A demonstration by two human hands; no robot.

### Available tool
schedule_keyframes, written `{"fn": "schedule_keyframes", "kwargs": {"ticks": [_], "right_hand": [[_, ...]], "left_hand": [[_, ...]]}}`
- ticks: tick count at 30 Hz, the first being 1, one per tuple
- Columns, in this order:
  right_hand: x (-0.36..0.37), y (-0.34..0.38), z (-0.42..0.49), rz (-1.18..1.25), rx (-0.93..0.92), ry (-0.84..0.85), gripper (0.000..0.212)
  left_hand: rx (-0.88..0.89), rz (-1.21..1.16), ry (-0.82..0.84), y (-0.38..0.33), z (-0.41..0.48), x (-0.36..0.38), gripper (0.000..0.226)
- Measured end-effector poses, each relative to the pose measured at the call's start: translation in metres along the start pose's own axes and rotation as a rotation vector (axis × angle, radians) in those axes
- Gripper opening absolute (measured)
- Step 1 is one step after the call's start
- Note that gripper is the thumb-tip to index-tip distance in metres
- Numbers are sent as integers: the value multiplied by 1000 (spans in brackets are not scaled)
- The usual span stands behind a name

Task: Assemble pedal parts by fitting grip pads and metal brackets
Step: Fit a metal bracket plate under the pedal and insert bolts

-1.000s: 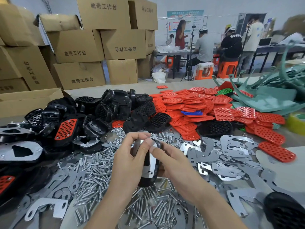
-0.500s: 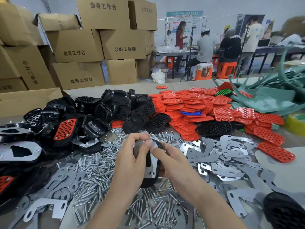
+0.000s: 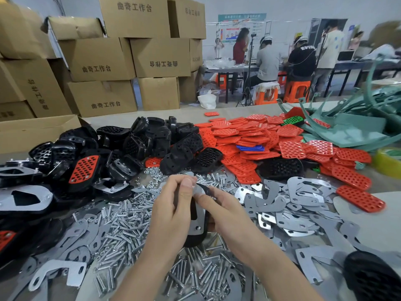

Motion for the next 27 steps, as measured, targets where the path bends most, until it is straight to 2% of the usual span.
{"fn": "schedule_keyframes", "kwargs": {"ticks": [4,10,16,19,21,24,27], "right_hand": [[-1,-1,0,-27,19,-13,25],[-1,1,0,-30,8,-13,22],[-1,-1,1,-17,8,-14,20],[0,-2,2,-31,7,-18,30],[-1,-3,2,-28,7,-14,34],[-4,0,2,-103,-62,-10,23],[-6,7,2,-296,-231,-70,13]], "left_hand": [[12,20,34,-2,-2,1,34],[-21,-66,17,-2,0,-1,8],[12,52,-3,2,5,-1,16],[63,129,-4,-1,2,-2,29],[68,97,6,-2,-1,-2,27],[58,73,-42,-1,-1,-7,19],[142,206,-148,-4,0,-11,16]]}}
Point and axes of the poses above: each hand's wrist, its own z-axis towards the middle knuckle, its own x-axis out of the palm, y = z × x, the point moved 4 cm from there along z, towards the middle knuckle, and after that the axes turned 15 degrees about -x, right-handed, at the moved point
